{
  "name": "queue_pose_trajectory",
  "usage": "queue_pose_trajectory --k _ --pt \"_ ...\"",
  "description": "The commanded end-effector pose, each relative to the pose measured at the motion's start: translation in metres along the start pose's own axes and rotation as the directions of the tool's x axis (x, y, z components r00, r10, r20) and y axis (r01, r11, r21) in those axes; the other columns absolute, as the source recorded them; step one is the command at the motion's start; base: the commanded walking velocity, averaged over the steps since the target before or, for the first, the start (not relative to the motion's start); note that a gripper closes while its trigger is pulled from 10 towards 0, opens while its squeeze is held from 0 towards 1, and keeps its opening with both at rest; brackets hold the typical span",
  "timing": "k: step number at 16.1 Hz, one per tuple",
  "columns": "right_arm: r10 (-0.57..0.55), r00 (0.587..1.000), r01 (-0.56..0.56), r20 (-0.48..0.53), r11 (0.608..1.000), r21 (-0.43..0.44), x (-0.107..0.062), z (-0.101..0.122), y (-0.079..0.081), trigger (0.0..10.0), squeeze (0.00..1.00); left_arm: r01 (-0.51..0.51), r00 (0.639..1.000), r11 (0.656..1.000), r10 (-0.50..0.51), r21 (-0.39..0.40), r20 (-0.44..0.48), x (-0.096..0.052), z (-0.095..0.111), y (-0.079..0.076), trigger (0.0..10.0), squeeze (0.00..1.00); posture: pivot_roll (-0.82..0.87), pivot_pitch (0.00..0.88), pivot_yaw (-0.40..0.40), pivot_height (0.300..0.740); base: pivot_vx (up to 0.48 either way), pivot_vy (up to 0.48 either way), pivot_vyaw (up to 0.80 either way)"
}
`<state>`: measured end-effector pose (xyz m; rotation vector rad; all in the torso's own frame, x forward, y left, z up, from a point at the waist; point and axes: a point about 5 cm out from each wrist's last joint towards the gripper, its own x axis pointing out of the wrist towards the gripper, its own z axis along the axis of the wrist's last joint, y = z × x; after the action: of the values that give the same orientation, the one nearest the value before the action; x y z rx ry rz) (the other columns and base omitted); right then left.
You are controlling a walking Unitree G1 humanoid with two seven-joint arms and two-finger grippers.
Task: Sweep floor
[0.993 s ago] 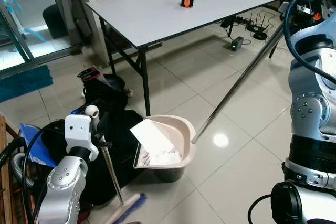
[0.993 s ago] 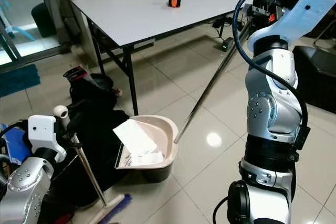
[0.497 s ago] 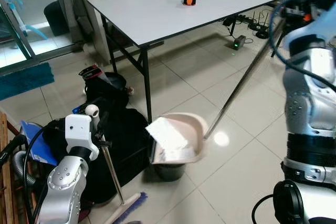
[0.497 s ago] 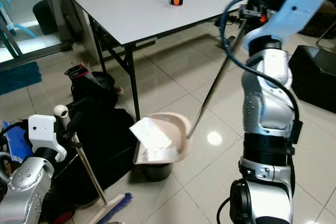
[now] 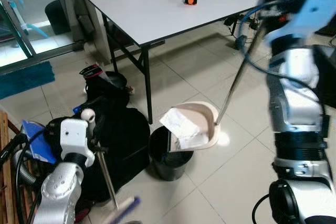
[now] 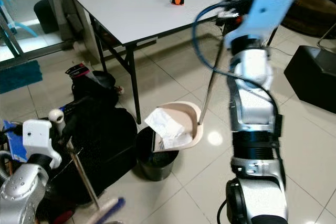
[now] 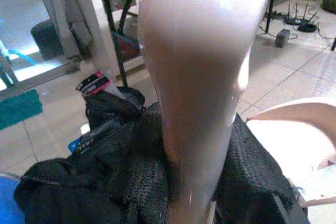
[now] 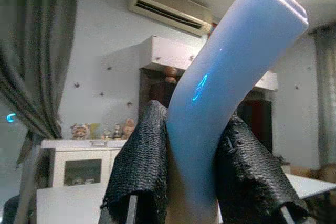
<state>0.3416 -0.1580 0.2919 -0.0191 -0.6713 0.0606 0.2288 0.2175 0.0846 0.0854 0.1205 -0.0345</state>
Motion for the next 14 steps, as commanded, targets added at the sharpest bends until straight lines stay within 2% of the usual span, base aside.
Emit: queue_pose_trajectory --k 1,3,5,6,7,8,9,11,12,13,14 --pt "0.055 0.996 -0.053 0.064 0.998 -0.025 0.001 0.007 0.01 10.0 0.0 -0.002 1.0 1.0 0.002 0.011 0.03 -0.004 0.002 -0.004 10.0 0.0 0.1 0.0 0.012 0.74 0.0 0.0 0.0" --pt "0.107 0.991 -0.104 0.086 0.994 -0.04 -0.002 0.006 0.023 10.0 0.0 0.0 1.0 1.0 0.0 0.01 0.006 -0.011 -0.016 -0.009 10.0 0.0 0.1 0.0 0.012 0.74 0.0 0.0 0.0" --pt "0.194 0.975 -0.189 0.112 0.98 -0.059 -0.008 0.003 0.045 10.0 0.0 0.005 1.0 1.0 -0.005 0.013 -0.013 -0.017 -0.029 -0.017 10.0 0.0 0.1 0.0 0.014 0.74 0.0 0.0 0.0" --pt "0.241 0.962 -0.234 0.126 0.97 -0.068 -0.012 0.003 0.055 10.0 0.0 0.007 1.0 1.0 -0.007 0.014 -0.018 -0.021 -0.033 -0.021 10.0 0.0 0.1 0.0 0.015 0.74 0.0 0.0 0.0" --pt "0.254 0.959 -0.247 0.128 0.967 -0.069 -0.013 0.003 0.058 10.0 0.0 0.008 1.0 1.0 -0.008 0.013 -0.02 -0.022 -0.034 -0.023 10.0 0.0 0.1 0.001 0.013 0.74 0.0 0.0 0.0" --pt "0.284 0.949 -0.276 0.137 0.958 -0.073 -0.016 0.003 0.065 10.0 0.0 0.006 1.0 1.0 -0.006 0.015 -0.014 -0.019 -0.03 -0.021 10.0 0.0 0.1 0.002 0.012 0.74 0.0 0.0 0.0" --pt "0.351 0.925 -0.34 0.147 0.936 -0.091 -0.022 0.004 0.077 10.0 0.0 0.004 1.0 1.0 -0.004 0.017 -0.003 -0.016 -0.026 -0.018 10.0 0.0 0.1 0.0 0.014 0.74 0.0 0.0 0.0" --pt "0.446 0.881 -0.426 0.159 0.893 -0.144 -0.031 0.004 0.091 10.0 0.0 0.006 1.0 1.0 -0.007 0.02 0.007 -0.015 -0.025 -0.018 10.0 0.0 0.1 0.0 0.015 0.74 0.0 0.0 0.0" --pt "0.505 0.847 -0.478 0.164 0.859 -0.183 -0.038 0.004 0.099 10.0 0.0 0.006 1.0 1.0 -0.007 0.022 0.011 -0.015 -0.025 -0.017 10.0 0.0 0.1 0.0 0.019 0.74 0.0 0.0 0.0" --pt "0.521 0.838 -0.491 0.164 0.85 -0.193 -0.039 0.003 0.102 10.0 0.0 0.006 1.0 1.0 -0.007 0.023 0.012 -0.014 -0.025 -0.017 10.0 0.0 0.1 0.0 0.019 0.74 0.0 0.0 0.0" --pt "0.562 0.811 -0.526 0.162 0.822 -0.22 -0.044 0.003 0.107 10.0 0.0 0.008 1.0 1.0 -0.009 0.025 0.012 -0.014 -0.024 -0.017 10.0 0.0 0.1 0.0 0.022 0.74 0.0 0.0 0.0"
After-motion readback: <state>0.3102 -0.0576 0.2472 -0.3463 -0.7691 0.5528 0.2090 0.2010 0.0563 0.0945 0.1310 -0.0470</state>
